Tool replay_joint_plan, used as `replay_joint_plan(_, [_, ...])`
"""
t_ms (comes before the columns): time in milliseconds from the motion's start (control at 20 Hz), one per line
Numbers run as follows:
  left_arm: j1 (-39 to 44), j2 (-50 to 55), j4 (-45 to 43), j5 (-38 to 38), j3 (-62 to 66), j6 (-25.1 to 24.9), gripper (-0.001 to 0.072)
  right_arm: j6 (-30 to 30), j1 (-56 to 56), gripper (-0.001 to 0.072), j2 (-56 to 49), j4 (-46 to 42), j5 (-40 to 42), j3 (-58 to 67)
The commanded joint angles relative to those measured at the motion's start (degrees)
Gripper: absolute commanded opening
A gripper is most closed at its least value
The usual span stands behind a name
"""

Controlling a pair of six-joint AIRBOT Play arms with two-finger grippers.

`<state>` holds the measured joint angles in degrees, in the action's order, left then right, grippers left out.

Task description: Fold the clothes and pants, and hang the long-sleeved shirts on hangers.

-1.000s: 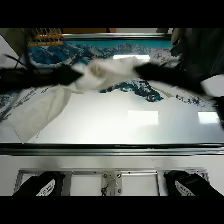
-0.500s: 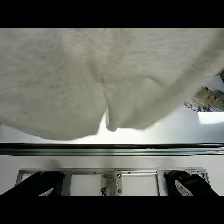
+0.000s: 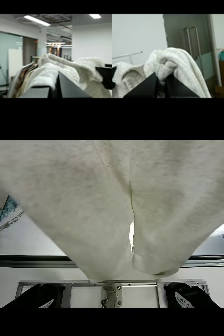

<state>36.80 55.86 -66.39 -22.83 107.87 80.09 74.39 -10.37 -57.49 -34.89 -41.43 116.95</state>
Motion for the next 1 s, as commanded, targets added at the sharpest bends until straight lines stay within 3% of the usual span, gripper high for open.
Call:
replay_joint_plan(0, [-13.9, 1.9, -1.4, 1.0, -7.9, 4.0, 0.0029, -0.2, -0.4, 0.0016, -7.4, -0.3, -0.3, -1.1])
replay_joint_plan(150, [-23.5, 11.5, -1.0, 2.5, -11.2, 7.9, 0.0030, -0.8, -2.7, 0.0016, -19.7, -3.2, 5.7, -1.1])
replay_joint_plan(250, [-27.1, 20.3, -0.8, 6.1, -11.2, 9.2, 0.0030, -6.6, -4.8, 0.0023, -30.1, -4.5, 16.0, -1.1])
replay_joint_plan(300, [-28.2, 24.6, 0.6, 8.3, -11.2, 9.7, 0.0127, -7.8, -5.4, 0.0161, -34.8, -3.8, 20.2, -1.0])
replay_joint_plan(350, [-29.1, 28.0, 2.5, 8.9, -10.7, 11.0, 0.0459, -7.9, -5.4, 0.0457, -38.9, -2.2, 22.9, -0.9])
replay_joint_plan(400, [-30.1, 30.9, 4.9, 7.3, -9.1, 11.4, 0.0720, -7.8, -5.2, 0.0700, -42.3, -1.9, 23.6, -0.9])
replay_joint_plan(550, [-33.7, 36.6, 5.9, -4.8, -2.6, 11.2, 0.0720, -8.0, -2.3, 0.0716, -45.1, -1.9, 15.0, -1.0])
replay_joint_plan(700, [-39.5, 37.4, 5.9, -20.8, 0.6, 11.2, 0.0720, -8.0, 2.6, 0.0706, -40.9, -2.2, 3.4, -1.0])
replay_joint_plan(750, [-41.9, 37.1, 5.9, -26.7, 0.5, 11.2, 0.0720, -8.0, 4.8, 0.0680, -38.9, -2.2, -1.4, -1.0])
replay_joint_plan(800, [-44.3, 37.1, 5.9, -33.2, 0.5, 11.2, 0.0720, -8.1, 7.0, 0.0607, -37.0, -2.6, -6.4, -1.1])
replay_joint_plan(950, [-48.5, 35.3, 5.9, -45.7, -5.4, 8.2, 0.0720, -8.1, 12.6, 0.0601, -30.9, -8.7, -21.6, -4.9])
